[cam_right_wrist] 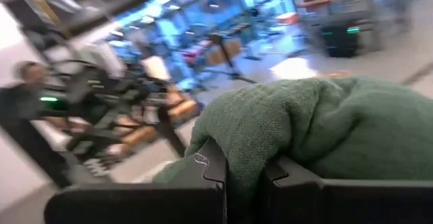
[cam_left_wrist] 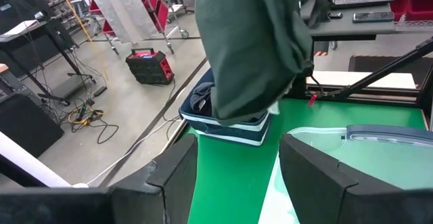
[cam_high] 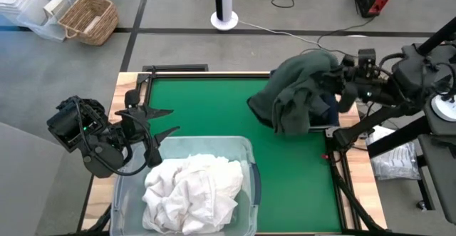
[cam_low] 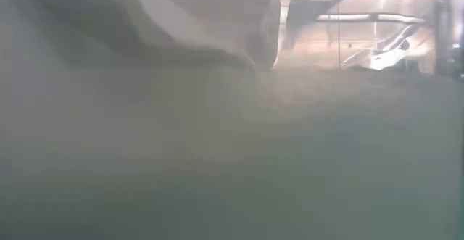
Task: Sort clothes
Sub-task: Put the green long sleeve shirt into the blue laundry organizer
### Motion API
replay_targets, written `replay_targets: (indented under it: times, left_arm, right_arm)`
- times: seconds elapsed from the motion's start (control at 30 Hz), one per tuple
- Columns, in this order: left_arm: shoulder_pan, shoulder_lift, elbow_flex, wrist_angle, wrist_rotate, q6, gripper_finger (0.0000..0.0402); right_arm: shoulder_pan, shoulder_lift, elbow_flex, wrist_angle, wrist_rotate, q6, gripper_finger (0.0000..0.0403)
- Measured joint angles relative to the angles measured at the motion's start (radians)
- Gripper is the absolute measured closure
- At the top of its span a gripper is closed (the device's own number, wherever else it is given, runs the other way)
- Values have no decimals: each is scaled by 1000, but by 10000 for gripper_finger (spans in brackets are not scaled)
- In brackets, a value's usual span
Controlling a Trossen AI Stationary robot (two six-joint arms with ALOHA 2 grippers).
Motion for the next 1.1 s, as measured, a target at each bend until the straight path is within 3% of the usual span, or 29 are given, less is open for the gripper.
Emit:
replay_targets:
  times: [0.23,0.47,0.83,1.1]
  left_arm:
    - [0,0,0,0,0,0,216]
    - [0,0,0,0,0,0,216]
    - [0,0,0,0,0,2,216]
    - [0,0,0,0,1,1,216]
  right_arm:
    - [0,55,174,-359,176,100,390]
    - [-25,57,205,-818,253,410,390]
    - [-115,38,144,-821,247,417,390]
    - [-230,36,115,-822,218,301,390]
